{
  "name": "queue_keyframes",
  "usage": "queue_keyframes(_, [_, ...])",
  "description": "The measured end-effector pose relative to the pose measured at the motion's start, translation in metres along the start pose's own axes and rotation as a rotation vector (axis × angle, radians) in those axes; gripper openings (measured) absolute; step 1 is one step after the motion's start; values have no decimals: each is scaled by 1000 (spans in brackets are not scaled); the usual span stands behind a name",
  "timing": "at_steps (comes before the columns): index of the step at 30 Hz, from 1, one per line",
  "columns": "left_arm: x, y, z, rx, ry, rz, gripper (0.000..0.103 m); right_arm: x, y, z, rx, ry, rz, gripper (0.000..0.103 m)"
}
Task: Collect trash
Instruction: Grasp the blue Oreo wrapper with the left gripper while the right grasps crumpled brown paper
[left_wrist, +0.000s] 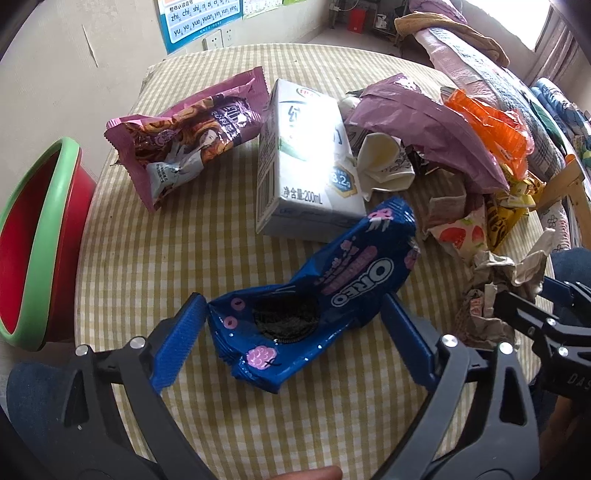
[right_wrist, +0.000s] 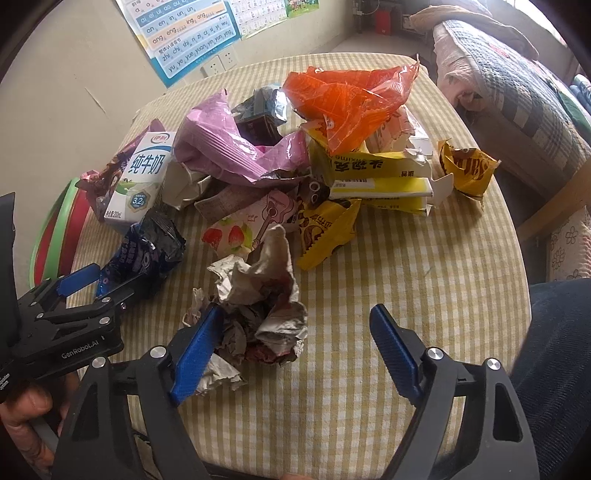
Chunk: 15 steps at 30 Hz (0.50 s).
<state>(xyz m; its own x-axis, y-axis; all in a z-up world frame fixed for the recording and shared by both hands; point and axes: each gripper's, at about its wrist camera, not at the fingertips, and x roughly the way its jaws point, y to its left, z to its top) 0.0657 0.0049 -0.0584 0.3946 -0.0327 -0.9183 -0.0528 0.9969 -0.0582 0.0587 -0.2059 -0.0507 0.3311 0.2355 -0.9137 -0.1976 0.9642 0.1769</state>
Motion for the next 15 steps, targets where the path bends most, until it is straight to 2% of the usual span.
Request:
queue_keyframes(1, [2, 1, -1, -3, 5, -5, 85, 1, 1, 0, -1, 1, 5, 75])
queue_keyframes(4, [4, -1, -3, 0, 6, -27, 82, 4, 3, 0, -9, 2, 22, 69])
queue_keyframes(7, [2, -6, -6, 23, -5, -48, 76, 4, 6, -1, -21, -3, 42, 57])
queue_keyframes(8, [1, -8, -7, 31, -11, -52, 71, 4, 7, -1, -27, -6, 51, 50])
queue_keyframes(9, [0, -10, -8, 41, -11, -51, 49, 3, 9, -1, -34, -10, 56, 44])
queue_keyframes(11, [-1, -11, -10, 46, -13, -54, 44, 2, 12, -2, -47, -16, 62, 34])
queue_keyframes(12, [-2, -11, -11, 46, -14, -57, 35, 0, 12, -2, -49, -21, 62, 29])
queue_keyframes(15, [-5, -10, -10, 38, -19, -63, 25, -2, 11, -3, -46, -26, 67, 22])
